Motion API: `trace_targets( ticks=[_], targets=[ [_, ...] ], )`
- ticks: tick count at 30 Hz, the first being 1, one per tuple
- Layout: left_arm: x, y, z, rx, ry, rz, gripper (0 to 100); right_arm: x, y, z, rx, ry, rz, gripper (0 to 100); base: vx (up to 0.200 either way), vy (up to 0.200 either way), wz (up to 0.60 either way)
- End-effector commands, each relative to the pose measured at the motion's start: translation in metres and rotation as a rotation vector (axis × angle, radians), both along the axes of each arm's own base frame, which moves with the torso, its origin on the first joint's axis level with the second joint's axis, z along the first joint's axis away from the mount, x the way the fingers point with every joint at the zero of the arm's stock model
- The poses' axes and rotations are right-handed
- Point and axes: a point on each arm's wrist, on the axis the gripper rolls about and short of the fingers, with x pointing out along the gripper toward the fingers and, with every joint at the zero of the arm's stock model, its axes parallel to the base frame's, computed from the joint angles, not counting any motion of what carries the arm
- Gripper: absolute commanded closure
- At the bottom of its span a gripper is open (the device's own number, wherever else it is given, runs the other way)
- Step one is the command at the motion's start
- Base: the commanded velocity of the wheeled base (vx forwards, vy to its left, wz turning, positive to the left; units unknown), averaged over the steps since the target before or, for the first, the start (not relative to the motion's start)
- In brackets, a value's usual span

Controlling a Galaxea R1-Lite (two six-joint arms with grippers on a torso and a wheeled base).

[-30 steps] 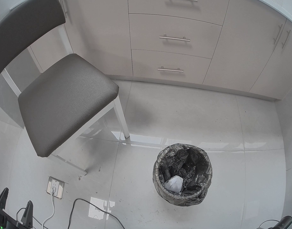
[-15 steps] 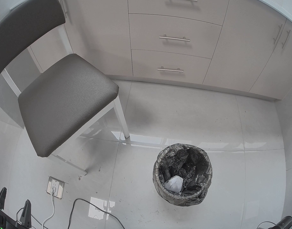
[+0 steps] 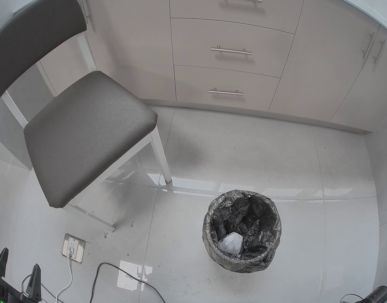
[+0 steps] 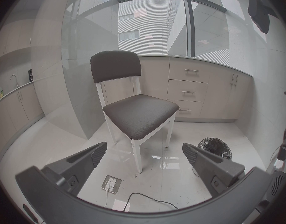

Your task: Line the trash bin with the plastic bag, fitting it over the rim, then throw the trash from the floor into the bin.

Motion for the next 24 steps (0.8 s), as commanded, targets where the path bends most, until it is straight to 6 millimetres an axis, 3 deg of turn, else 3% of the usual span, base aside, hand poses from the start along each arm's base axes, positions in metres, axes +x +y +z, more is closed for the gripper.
trace_targets(
  ticks=[1, 8, 24],
  targets=[
    [0.0002, 0.0000, -0.0052, -0.001, 0.002, 0.002, 0, 0.0714, 0.0038, -0.0996, -0.109, 0.117, 0.101, 100, 0.000, 0.000, 0.00],
    [0.0000, 0.0000, -0.0052, -0.001, 0.001, 0.002, 0, 0.0714, 0.0062, -0.1044, -0.147, 0.167, 0.205, 100, 0.000, 0.000, 0.00],
    [0.0000, 0.0000, -0.0052, -0.001, 0.001, 0.003, 0, 0.0716, 0.0062, -0.1052, -0.129, 0.168, 0.212, 100, 0.000, 0.000, 0.00]
  ],
)
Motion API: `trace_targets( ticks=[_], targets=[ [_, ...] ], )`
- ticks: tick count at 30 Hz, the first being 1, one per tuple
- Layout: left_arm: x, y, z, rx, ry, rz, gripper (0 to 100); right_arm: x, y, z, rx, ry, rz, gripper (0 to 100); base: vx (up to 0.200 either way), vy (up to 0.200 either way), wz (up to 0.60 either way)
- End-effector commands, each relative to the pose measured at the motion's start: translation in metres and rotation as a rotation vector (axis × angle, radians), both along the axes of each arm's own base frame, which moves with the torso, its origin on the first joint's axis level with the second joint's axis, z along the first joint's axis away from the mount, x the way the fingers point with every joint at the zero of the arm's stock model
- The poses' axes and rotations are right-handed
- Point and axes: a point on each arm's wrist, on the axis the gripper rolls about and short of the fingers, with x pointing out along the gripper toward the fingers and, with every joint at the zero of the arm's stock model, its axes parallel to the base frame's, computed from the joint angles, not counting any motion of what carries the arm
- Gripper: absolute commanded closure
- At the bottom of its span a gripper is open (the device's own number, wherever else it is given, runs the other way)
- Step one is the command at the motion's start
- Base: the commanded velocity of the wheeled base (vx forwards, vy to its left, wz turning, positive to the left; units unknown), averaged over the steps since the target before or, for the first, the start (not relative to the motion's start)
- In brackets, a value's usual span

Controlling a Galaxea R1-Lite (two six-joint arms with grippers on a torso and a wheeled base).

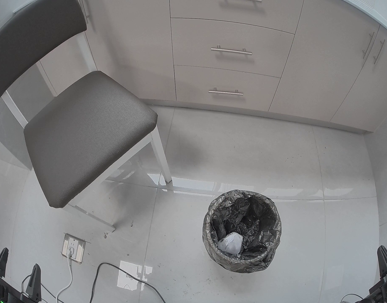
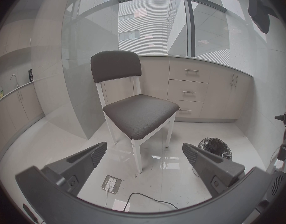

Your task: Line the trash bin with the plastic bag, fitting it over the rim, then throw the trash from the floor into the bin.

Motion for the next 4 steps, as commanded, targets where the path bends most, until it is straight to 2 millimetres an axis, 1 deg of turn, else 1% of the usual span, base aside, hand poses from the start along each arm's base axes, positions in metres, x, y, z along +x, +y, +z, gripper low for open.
trace_targets(
  ticks=[1, 4],
  targets=[
    [0.0000, 0.0000, -0.0052, -0.001, 0.001, 0.001, 0, 0.0002, 0.0000, -0.0047, 0.002, 0.004, -0.001, 100, 0.000, 0.000, 0.00],
    [0.0002, 0.0000, -0.0052, -0.001, 0.002, 0.001, 0, 0.0002, 0.0000, -0.0047, 0.002, 0.004, -0.001, 100, 0.000, 0.000, 0.00]
  ],
)
